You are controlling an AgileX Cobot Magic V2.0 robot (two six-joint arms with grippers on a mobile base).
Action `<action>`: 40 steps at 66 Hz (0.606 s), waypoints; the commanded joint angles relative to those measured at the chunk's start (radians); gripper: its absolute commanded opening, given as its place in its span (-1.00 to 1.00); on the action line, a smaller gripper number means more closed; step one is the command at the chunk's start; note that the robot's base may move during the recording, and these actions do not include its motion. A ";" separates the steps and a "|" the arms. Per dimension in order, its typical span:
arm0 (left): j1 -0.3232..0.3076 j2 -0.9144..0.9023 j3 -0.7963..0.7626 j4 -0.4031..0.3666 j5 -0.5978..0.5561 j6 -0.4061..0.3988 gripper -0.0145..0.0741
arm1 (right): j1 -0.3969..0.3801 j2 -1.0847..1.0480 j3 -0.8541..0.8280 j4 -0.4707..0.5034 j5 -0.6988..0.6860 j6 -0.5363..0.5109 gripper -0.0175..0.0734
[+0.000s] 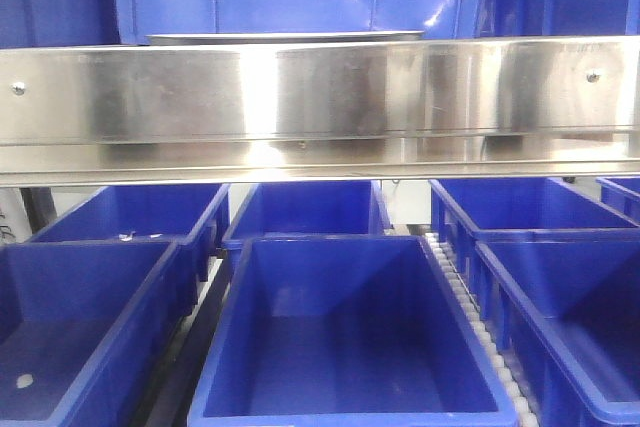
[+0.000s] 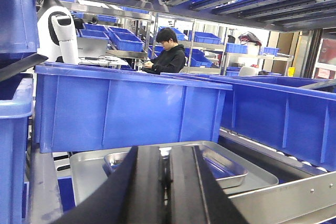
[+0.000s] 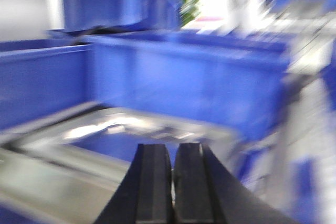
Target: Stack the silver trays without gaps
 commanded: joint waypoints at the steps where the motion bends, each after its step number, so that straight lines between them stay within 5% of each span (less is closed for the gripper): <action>1: -0.006 -0.005 0.001 0.003 -0.019 0.002 -0.66 | -0.094 -0.029 0.056 0.110 -0.132 -0.246 -0.66; 16: -0.006 -0.005 0.001 0.003 -0.019 0.002 -0.66 | -0.332 -0.208 0.224 0.131 -0.101 -0.248 -0.66; 40: -0.006 -0.005 0.001 0.003 -0.019 0.002 -0.66 | -0.347 -0.490 0.420 0.131 0.064 -0.160 -0.66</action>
